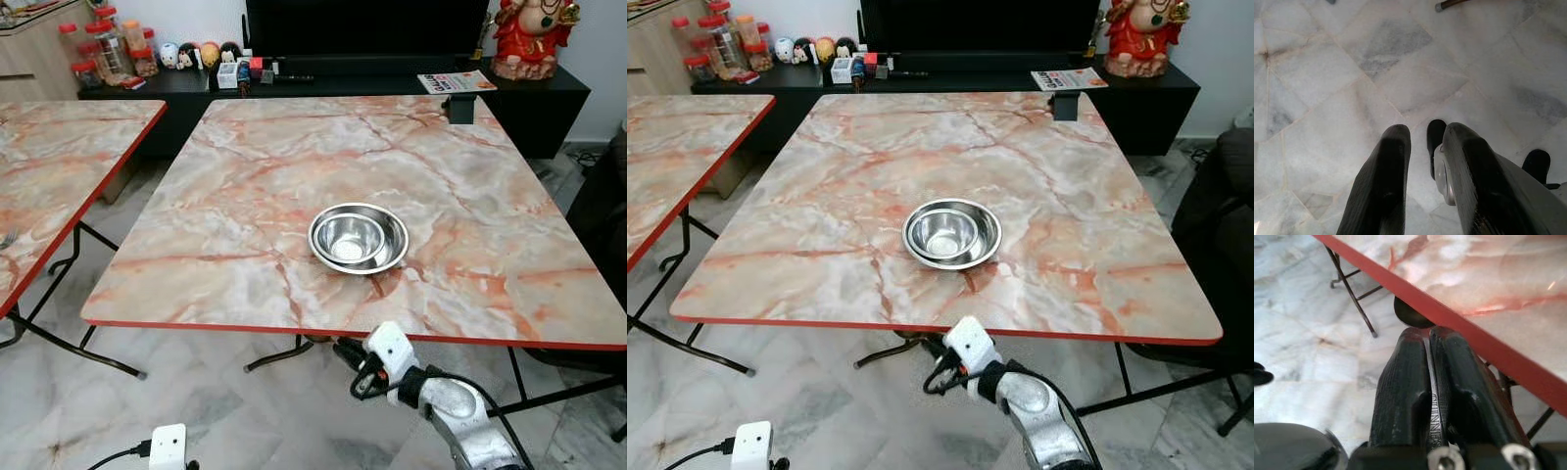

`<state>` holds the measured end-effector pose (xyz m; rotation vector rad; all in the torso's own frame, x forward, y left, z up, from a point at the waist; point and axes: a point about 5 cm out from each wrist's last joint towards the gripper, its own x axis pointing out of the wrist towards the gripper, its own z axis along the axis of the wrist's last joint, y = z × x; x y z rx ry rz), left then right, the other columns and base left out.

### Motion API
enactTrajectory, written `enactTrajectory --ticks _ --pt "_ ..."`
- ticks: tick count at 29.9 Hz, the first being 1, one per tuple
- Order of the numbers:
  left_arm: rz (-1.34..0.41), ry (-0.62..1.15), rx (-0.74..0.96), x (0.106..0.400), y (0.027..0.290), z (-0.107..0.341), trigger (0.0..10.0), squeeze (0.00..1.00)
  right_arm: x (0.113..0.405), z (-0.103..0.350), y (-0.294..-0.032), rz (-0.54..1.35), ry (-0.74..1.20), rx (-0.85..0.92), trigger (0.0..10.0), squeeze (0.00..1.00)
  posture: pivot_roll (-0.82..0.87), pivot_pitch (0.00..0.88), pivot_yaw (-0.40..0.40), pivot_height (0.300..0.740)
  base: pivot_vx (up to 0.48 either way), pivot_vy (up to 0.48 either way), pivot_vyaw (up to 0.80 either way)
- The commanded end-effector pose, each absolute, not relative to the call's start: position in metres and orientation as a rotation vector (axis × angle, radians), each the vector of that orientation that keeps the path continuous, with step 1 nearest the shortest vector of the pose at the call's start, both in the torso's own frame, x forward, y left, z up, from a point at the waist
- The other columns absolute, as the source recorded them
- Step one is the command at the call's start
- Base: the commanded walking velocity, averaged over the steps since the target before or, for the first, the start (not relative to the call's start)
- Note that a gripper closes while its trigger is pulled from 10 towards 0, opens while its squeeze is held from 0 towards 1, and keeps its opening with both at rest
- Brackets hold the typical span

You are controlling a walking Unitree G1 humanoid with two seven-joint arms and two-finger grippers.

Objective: Setting the table

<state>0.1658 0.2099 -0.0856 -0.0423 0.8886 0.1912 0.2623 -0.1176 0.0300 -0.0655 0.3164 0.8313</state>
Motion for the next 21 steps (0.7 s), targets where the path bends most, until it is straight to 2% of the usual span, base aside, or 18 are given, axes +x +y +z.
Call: enactTrajectory --ticks 1,6,7,10,12,16,21 --pt "0.198 0.902 -0.049 0.164 0.21 -0.087 10.0 0.0 0.285 0.098 -0.099 0.914 -0.035 -0.103 10.0 0.0 -0.08 0.0 0.045 0.732 0.0 0.0 0.0" --pt "0.195 0.905 -0.057 0.164 0.21 -0.087 10.0 0.0 0.273 0.079 -0.097 0.986 0.074 -0.13 10.0 0.0 -0.07 0.0 0.041 0.732 0.0 0.0 0.0" --pt "0.193 0.908 -0.063 0.163 0.209 -0.087 10.0 0.0 0.265 0.069 -0.097 1.05 0.134 -0.18 10.0 0.0 -0.07 0.0 0.042 0.732 0.0 0.0 0.0" --pt "0.189 0.912 -0.061 0.161 0.209 -0.088 10.0 0.0 0.259 0.065 -0.097 1.089 0.165 -0.224 10.0 0.0 -0.07 0.0 0.045 0.732 0.0 0.0 0.0" --pt "0.186 0.921 -0.064 0.158 0.209 -0.089 10.0 0.0 0.246 0.057 -0.098 1.18 0.262 -0.213 10.0 0.0 -0.07 0.0 0.046 0.732 0.0 0.0 0.0" --pt "0.178 0.929 -0.071 0.157 0.209 -0.09 10.0 0.0 0.231 0.037 -0.107 1.269 0.402 -0.306 10.0 0.0 -0.07 0.0 0.046 0.732 0.0 0.0 0.0" --pt "0.175 0.926 -0.074 0.157 0.208 -0.09 10.0 0.0 0.227 0.045 -0.107 1.309 0.385 -0.258 10.0 0.0 -0.07 0.0 0.047 0.732 0.0 0.0 0.0"
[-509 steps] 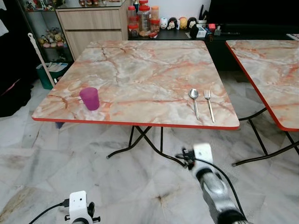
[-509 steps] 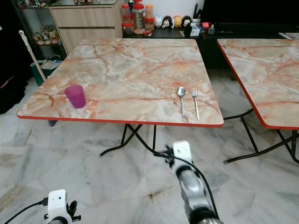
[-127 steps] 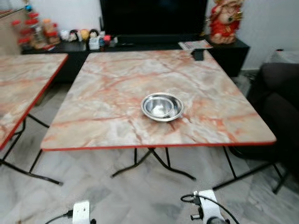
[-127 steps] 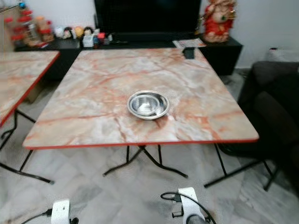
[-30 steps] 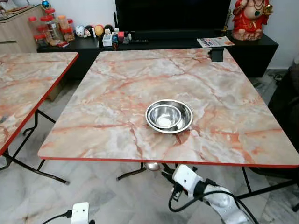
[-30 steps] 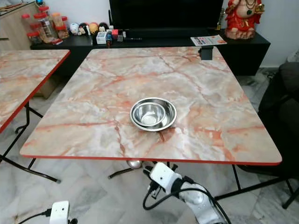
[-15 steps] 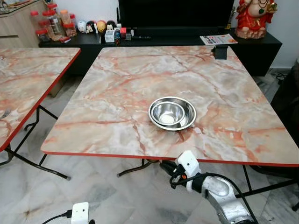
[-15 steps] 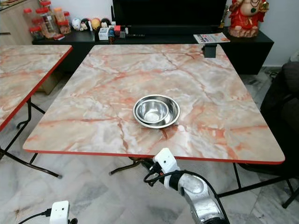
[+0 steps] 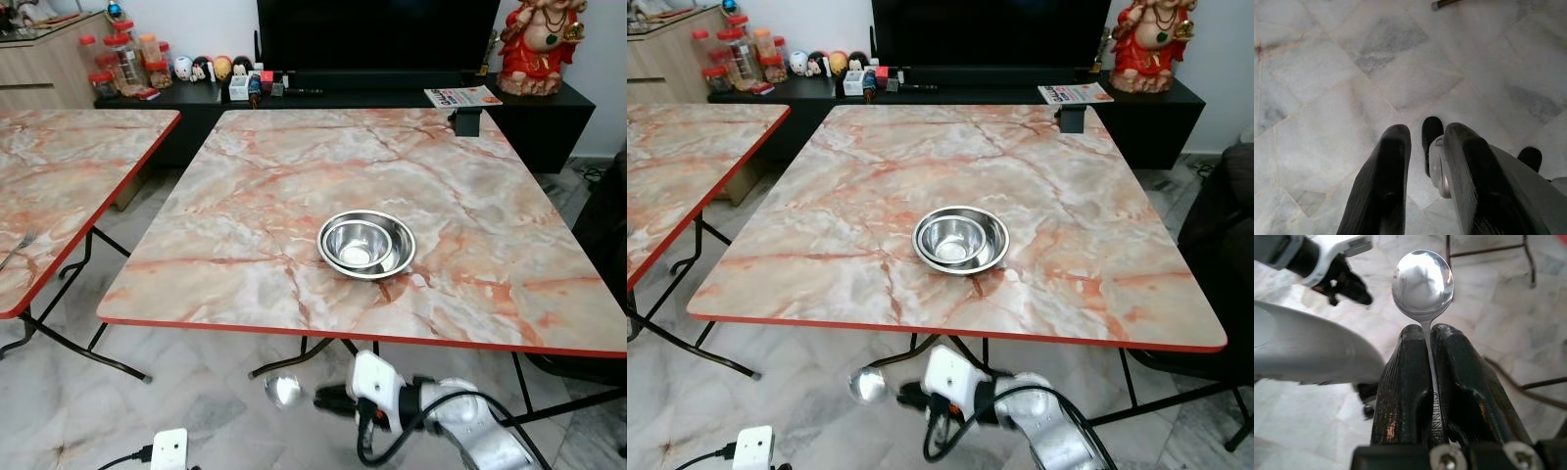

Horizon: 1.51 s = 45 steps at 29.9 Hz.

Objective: Setting the table

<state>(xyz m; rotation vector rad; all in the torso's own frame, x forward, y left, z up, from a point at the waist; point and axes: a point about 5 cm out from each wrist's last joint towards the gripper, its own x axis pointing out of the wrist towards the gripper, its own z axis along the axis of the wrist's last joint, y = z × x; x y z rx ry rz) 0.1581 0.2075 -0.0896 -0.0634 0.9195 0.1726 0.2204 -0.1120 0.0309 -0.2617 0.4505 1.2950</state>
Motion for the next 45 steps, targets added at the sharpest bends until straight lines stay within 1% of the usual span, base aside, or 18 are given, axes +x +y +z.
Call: enactTrajectory --ticks 1,4,5,7,8,9,10,11,12,13,19,20,21,23,24,31,36,45 --pt "0.174 0.926 -0.073 0.157 0.208 -0.09 10.0 0.0 0.231 0.054 -0.105 1.3 0.351 -0.231 10.0 0.0 -0.07 0.0 0.048 0.732 0.0 0.0 0.0" --pt "0.174 0.923 -0.072 0.157 0.208 -0.09 10.0 0.0 0.241 0.066 -0.102 1.261 0.285 -0.188 10.0 0.0 -0.07 0.0 0.048 0.732 0.0 0.0 0.0" --pt "0.175 0.921 -0.071 0.158 0.208 -0.09 10.0 0.0 0.248 0.074 -0.101 1.216 0.225 -0.17 10.0 0.0 -0.07 0.0 0.048 0.732 0.0 0.0 0.0" --pt "0.176 0.92 -0.072 0.158 0.208 -0.09 10.0 0.0 0.25 0.076 -0.1 1.203 0.211 -0.167 10.0 0.0 -0.07 0.0 0.048 0.732 0.0 0.0 0.0" --pt "0.181 0.913 -0.071 0.159 0.209 -0.089 10.0 0.0 0.266 0.089 -0.101 1.083 0.125 -0.136 10.0 0.0 -0.07 0.0 0.046 0.732 0.0 0.0 0.0" --pt "0.188 0.903 -0.069 0.161 0.21 -0.088 10.0 0.0 0.288 0.11 -0.104 0.897 -0.002 -0.067 10.0 0.0 -0.07 0.0 0.046 0.732 0.0 0.0 0.0" --pt "0.19 0.9 -0.068 0.161 0.21 -0.088 10.0 0.0 0.301 0.123 -0.109 0.765 -0.074 -0.046 10.0 0.0 -0.07 0.0 0.047 0.732 0.0 0.0 0.0" --pt "0.19 0.9 -0.068 0.161 0.21 -0.088 10.0 0.0 0.301 0.123 -0.109 0.765 -0.074 -0.046 10.0 0.0 -0.07 0.0 0.047 0.732 0.0 0.0 0.0" --pt "0.192 0.897 -0.067 0.162 0.211 -0.087 10.0 0.0 0.311 0.131 -0.116 0.652 -0.104 -0.019 10.0 0.0 -0.07 0.0 0.048 0.732 0.0 0.0 0.0" --pt "0.193 0.896 -0.067 0.162 0.211 -0.087 10.0 0.0 0.315 0.135 -0.121 0.594 -0.124 -0.024 10.0 0.0 -0.07 0.0 0.048 0.732 0.0 0.0 0.0" --pt "0.197 0.884 -0.068 0.165 0.211 -0.086 10.0 0.0 0.329 0.14 -0.142 0.353 -0.161 -0.017 10.0 0.0 -0.07 0.0 0.046 0.732 0.0 0.0 0.0" --pt "0.198 0.881 -0.07 0.166 0.211 -0.085 10.0 0.0 0.333 0.14 -0.149 0.272 -0.164 -0.02 10.0 0.0 -0.07 0.0 0.045 0.732 0.0 0.0 0.0" --pt "0.198 0.879 -0.071 0.166 0.211 -0.085 10.0 0.0 0.335 0.139 -0.154 0.215 -0.159 -0.041 10.0 0.0 -0.07 0.0 0.046 0.732 0.0 0.0 0.0" --pt "0.197 0.876 -0.073 0.167 0.21 -0.085 10.0 0.0 0.341 0.128 -0.168 0.108 -0.061 -0.127 10.0 0.0 -0.07 0.0 0.047 0.732 0.0 0.0 0.0" --pt "0.196 0.875 -0.074 0.167 0.21 -0.085 10.0 0.0 0.342 0.126 -0.178 0.059 -0.057 -0.101 10.0 0.0 -0.07 0.0 0.048 0.732 0.0 0.0 0.0" --pt "0.191 0.878 -0.075 0.167 0.209 -0.085 10.0 0.0 0.346 0.123 -0.188 0.007 -0.037 -0.127 10.0 0.0 -0.07 0.0 0.05 0.732 0.0 0.0 0.0" --pt "0.189 0.881 -0.074 0.167 0.208 -0.086 10.0 0.0 0.352 0.121 -0.188 0.007 -0.007 -0.145 10.0 0.0 -0.07 0.0 0.051 0.732 0.0 0.0 0.0" --pt "0.187 0.881 -0.076 0.168 0.207 -0.085 10.0 0.0 0.363 0.099 -0.195 -0.08 0.196 -0.107 10.0 0.0 -0.06 0.0 0.042 0.732 0.0 0.0 0.0"
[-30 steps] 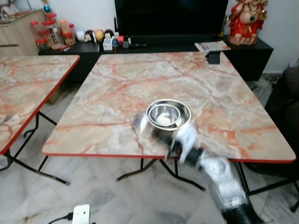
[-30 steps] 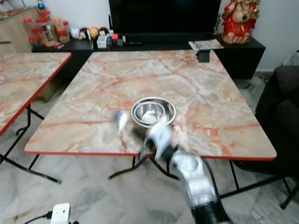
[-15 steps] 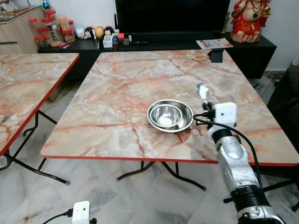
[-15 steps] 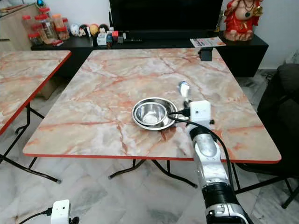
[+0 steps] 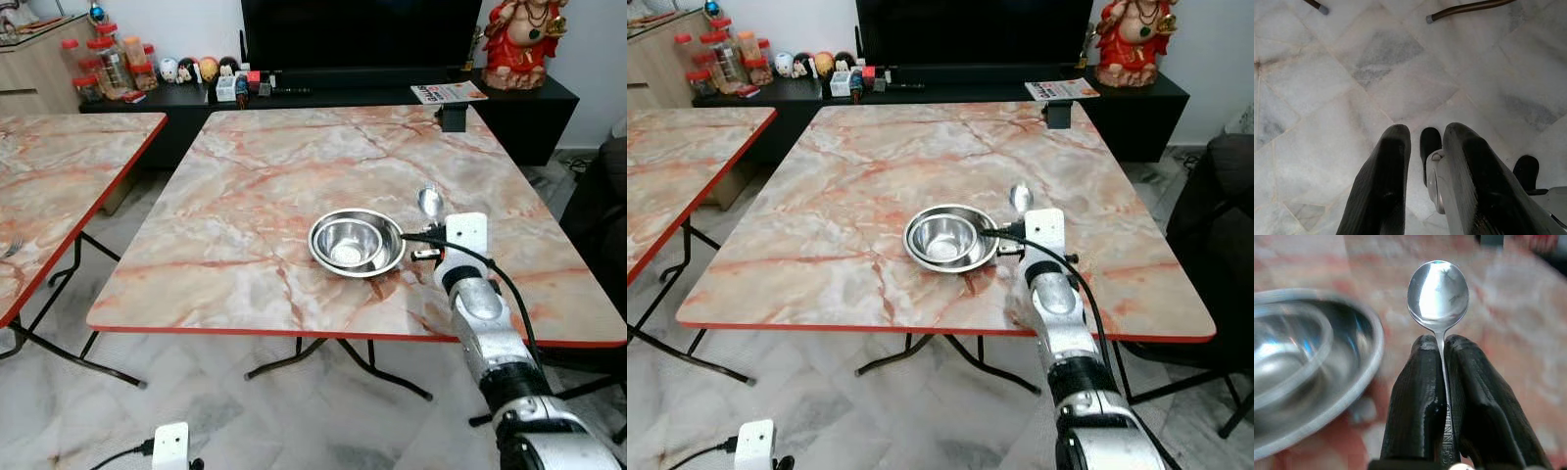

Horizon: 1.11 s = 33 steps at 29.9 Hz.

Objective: Setting the table

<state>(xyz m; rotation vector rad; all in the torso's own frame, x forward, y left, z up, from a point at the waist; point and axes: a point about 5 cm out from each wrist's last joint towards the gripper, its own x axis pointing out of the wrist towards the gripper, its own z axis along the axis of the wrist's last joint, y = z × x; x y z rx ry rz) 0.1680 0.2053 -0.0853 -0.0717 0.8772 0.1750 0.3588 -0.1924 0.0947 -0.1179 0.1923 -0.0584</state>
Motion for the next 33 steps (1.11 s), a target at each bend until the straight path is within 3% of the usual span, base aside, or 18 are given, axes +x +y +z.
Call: enactTrajectory --ticks 1,33 --pt "0.187 0.881 -0.076 0.168 0.207 -0.085 10.0 0.0 0.364 0.1 -0.195 -0.081 0.196 -0.103 10.0 0.0 -0.06 0.0 0.042 0.732 0.0 0.0 0.0" --pt "0.193 0.885 -0.065 0.167 0.21 -0.085 10.0 0.0 0.357 0.071 -0.202 -0.064 0.393 -0.111 10.0 0.0 -0.03 0.0 0.042 0.732 0.0 0.0 0.0"
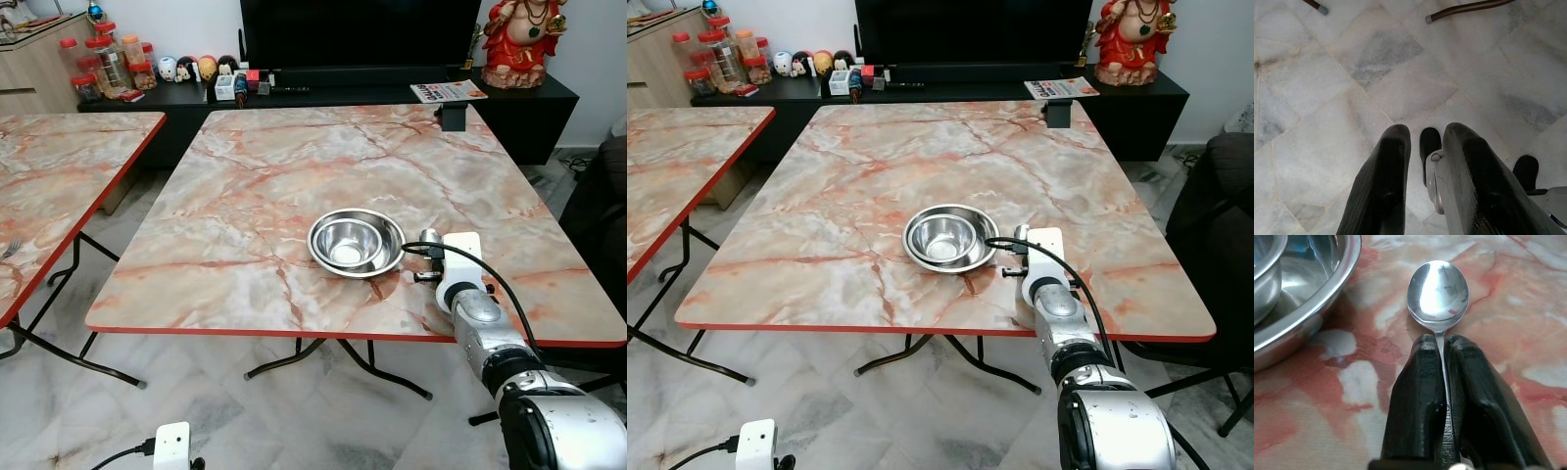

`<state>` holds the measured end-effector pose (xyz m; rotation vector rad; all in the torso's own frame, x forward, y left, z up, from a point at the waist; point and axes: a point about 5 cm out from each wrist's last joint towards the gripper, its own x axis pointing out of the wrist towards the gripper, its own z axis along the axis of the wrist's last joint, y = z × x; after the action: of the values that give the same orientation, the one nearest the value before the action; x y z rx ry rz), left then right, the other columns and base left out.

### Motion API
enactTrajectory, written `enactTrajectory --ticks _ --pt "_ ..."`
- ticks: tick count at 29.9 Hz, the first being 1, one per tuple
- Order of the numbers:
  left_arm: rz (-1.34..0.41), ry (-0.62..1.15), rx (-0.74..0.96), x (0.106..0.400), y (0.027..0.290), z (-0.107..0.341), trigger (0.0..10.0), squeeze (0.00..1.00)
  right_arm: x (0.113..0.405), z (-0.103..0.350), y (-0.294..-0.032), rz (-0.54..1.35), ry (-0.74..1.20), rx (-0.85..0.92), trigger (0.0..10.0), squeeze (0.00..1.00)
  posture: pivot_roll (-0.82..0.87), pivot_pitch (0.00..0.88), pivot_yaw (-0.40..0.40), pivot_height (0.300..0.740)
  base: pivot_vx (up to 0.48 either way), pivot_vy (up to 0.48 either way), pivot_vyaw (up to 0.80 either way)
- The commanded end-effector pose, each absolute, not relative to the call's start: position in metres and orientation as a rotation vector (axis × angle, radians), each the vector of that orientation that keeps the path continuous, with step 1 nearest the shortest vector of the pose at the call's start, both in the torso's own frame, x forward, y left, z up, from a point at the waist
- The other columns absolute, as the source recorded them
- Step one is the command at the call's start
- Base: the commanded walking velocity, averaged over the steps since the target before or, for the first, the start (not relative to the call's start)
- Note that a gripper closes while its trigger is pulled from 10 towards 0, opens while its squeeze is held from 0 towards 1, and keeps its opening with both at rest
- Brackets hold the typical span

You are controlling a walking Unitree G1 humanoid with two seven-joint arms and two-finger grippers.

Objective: Setting the table

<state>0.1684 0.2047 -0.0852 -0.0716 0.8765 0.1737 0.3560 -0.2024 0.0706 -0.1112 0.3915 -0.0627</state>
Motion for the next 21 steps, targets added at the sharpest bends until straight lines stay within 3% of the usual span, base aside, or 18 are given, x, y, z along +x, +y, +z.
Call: enactTrajectory --ticks 1,13,15,17,18,19,21 --pt "0.193 0.885 -0.064 0.1668 0.2103 -0.0852 10.0 0.0 0.3565 0.0707 -0.2014 -0.063 0.394 -0.11 10.0 0.0 -0.03 0.0 0.042 0.732 0.0 0.0 0.0" --pt "0.195 0.889 -0.058 0.1654 0.211 -0.0857 10.0 0.0 0.3557 0.0677 -0.1935 -0.046 0.393 -0.091 10.0 0.0 -0.02 0.0 0.04 0.732 0.0 0.0 0.0" --pt "0.197 0.89 -0.058 0.1645 0.2115 -0.086 10.0 0.0 0.3562 0.0683 -0.193 -0.046 0.392 -0.091 10.0 0.55 -0.02 0.0 0.04 0.732 0.0 0.0 0.0" --pt "0.198 0.891 -0.058 0.1641 0.2118 -0.0861 10.0 0.0 0.3566 0.0688 -0.1929 -0.046 0.391 -0.09 10.0 0.6 -0.02 0.0 0.039 0.732 0.0 0.0 0.0" --pt "0.199 0.891 -0.059 0.1638 0.212 -0.0862 10.0 0.0 0.357 0.0694 -0.1927 -0.046 0.389 -0.091 10.0 0.76 -0.01 0.0 0.038 0.732 0.0 0.0 0.0" --pt "0.2 0.891 -0.059 0.1636 0.2121 -0.0862 10.0 0.0 0.3574 0.0699 -0.1926 -0.046 0.387 -0.091 10.0 0.85 -0.01 0.0 0.038 0.732 0.0 0.0 0.0" --pt "0.202 0.892 -0.06 0.1628 0.2125 -0.0865 10.0 0.0 0.3579 0.0707 -0.1918 -0.044 0.383 -0.09 10.0 0.85 -0.01 0.0 0.038 0.732 0.0 0.0 0.0"
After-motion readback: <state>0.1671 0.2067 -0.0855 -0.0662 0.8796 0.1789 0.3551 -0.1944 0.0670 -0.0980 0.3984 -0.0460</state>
